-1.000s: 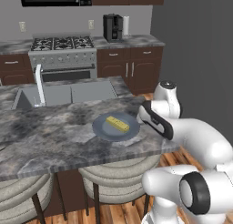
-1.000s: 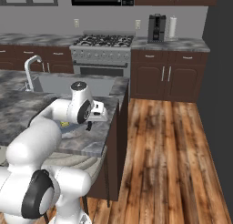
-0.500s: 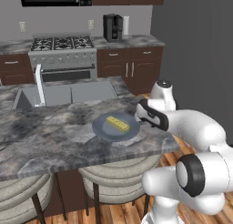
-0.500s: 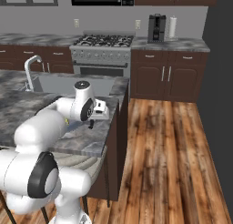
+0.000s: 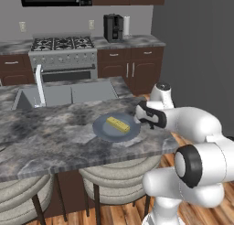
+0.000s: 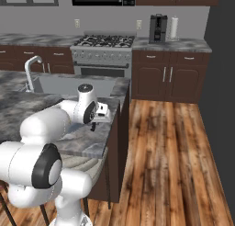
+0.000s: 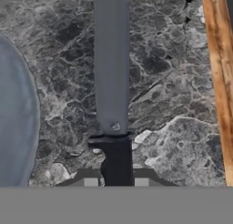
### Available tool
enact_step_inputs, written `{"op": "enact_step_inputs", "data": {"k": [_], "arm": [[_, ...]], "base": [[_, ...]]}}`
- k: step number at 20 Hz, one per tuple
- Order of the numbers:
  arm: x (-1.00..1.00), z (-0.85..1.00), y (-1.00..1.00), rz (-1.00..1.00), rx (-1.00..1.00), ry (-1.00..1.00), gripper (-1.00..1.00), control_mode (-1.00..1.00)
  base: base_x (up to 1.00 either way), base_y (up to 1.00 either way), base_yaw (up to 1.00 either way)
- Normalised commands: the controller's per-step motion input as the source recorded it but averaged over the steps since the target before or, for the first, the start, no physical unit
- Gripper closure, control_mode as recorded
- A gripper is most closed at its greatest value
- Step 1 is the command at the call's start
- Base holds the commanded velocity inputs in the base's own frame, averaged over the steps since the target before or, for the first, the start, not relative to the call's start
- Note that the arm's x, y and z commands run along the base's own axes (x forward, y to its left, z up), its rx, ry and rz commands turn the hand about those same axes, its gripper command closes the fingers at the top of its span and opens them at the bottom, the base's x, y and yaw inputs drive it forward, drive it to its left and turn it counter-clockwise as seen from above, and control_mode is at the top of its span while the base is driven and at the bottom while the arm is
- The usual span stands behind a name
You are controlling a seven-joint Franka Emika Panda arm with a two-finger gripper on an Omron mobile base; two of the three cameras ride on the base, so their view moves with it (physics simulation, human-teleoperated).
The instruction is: Retrieve the butter from the fridge and place it on a plate on the dining table. Then retrieve the butter knife by the fridge and place it near the plate.
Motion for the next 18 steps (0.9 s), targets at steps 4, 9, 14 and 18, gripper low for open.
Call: {"op": "enact_step_inputs", "data": {"k": [4,9,14,18], "arm": [[0.11,-0.15,0.0,0.0,0.0,0.0,-1.0,-1.0],[0.1,-0.08,0.0,0.0,0.0,0.0,-1.0,-1.0],[0.04,0.0,0.0,0.0,0.0,0.04,-1.0,-1.0],[0.0,0.02,0.0,0.0,0.0,0.04,-1.0,-1.0]], "base": [[0.0,0.0,0.0],[0.0,0.0,0.0],[0.0,0.0,0.0],[0.0,0.0,0.0]]}}
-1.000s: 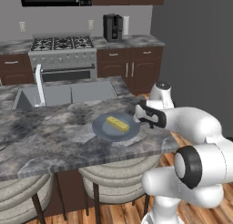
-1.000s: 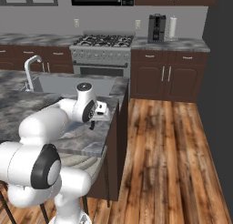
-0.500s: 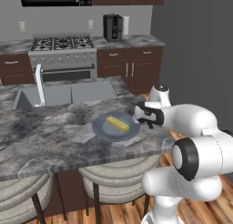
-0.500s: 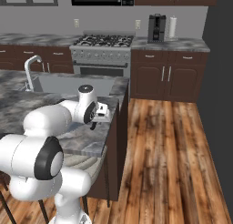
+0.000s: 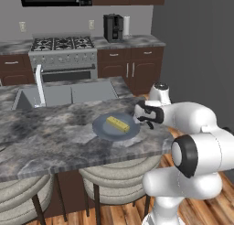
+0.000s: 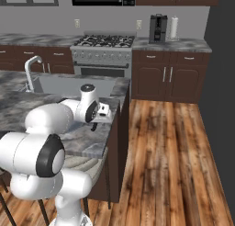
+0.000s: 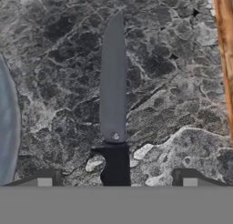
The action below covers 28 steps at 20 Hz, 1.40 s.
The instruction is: Retrieve the butter from the fridge and place it on a plate on the dining table. Then retrieve the butter knife by the fridge and place it near the plate.
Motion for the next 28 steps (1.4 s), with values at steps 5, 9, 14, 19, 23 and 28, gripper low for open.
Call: {"op": "enact_step_inputs", "data": {"k": [5,9,14,19,23,28], "arm": [[-0.06,0.17,-0.03,-0.02,0.0,0.0,-1.0,-1.0],[-0.29,0.37,0.0,0.0,0.0,0.0,-1.0,-1.0],[-0.69,0.71,0.0,-0.08,-0.01,0.0,-1.0,-1.0],[-0.71,0.96,0.0,-0.11,-0.03,0.05,-1.0,-1.0],[-0.77,0.71,0.0,-0.1,0.0,0.11,-1.0,-1.0],[-0.99,0.07,0.05,-0.03,0.0,-0.05,-1.0,-1.0]], "base": [[0.0,0.0,0.0],[0.0,0.0,0.0],[0.0,0.0,0.0],[0.0,0.0,0.0],[0.0,0.0,0.0],[0.0,0.0,0.0]]}}
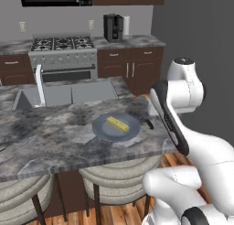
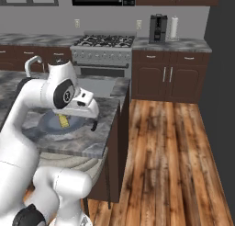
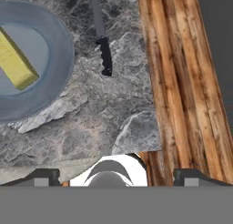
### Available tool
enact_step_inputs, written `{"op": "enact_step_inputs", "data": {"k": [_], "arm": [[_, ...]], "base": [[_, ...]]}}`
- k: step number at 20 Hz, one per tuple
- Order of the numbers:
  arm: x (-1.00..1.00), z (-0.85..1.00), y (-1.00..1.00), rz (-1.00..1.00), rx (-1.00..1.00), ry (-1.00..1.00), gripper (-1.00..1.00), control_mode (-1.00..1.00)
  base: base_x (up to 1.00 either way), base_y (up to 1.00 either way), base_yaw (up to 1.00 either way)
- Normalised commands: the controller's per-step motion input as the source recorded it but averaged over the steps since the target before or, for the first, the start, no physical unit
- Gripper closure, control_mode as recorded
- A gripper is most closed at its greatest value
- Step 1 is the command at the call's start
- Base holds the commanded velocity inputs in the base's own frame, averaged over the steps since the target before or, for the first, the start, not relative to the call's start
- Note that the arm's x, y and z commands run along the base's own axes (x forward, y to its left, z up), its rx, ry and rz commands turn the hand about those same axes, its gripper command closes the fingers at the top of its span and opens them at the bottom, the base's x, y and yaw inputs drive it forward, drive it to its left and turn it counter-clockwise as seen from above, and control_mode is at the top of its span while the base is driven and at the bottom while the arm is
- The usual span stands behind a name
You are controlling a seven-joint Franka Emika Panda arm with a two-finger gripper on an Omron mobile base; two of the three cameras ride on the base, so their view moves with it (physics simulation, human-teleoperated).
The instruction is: Retrieve the butter from the fridge and place it on a plate on the dining table. Then retrieve the butter knife by the fridge and place it near the plate.
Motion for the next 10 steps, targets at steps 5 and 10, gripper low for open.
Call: {"op": "enact_step_inputs", "data": {"k": [5,10], "arm": [[-0.9,0.07,0.35,0.03,-0.06,-0.26,-1.0,-1.0],[-0.13,0.29,0.31,0.16,-0.06,-0.07,-1.0,-1.0]], "base": [[0.0,0.0,0.0],[0.0,0.0,0.0]]}}
